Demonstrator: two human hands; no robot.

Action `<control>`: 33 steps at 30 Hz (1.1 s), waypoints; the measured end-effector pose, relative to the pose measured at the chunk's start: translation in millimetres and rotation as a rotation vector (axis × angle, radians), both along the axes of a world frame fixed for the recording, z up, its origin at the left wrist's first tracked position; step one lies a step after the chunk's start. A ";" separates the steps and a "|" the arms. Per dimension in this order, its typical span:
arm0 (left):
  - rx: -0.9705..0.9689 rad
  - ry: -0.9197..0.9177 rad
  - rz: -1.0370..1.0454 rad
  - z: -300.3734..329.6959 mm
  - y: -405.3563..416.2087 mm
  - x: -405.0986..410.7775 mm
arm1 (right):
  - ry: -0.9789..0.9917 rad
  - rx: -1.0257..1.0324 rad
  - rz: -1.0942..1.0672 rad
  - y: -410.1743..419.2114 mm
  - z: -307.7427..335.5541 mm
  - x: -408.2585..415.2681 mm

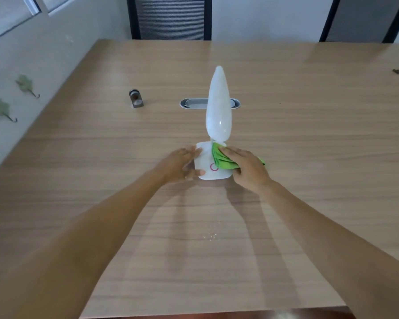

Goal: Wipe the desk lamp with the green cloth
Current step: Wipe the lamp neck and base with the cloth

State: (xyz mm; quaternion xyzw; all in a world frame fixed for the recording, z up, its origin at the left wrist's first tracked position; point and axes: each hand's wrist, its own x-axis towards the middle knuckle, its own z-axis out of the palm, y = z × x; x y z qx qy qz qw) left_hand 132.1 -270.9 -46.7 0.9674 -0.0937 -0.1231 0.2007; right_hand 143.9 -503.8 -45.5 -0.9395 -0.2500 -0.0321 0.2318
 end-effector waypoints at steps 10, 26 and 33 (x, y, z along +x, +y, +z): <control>0.079 -0.018 -0.022 5.2 -2.2 -1.9 | -0.059 -0.088 0.183 -22.5 0.6 -45.0; 0.150 0.049 -0.100 14.3 2.8 3.6 | -0.079 -0.145 0.115 14.4 12.5 -26.4; 0.177 0.055 -0.112 16.9 1.9 5.6 | -0.131 -0.110 0.081 -0.5 27.8 -46.2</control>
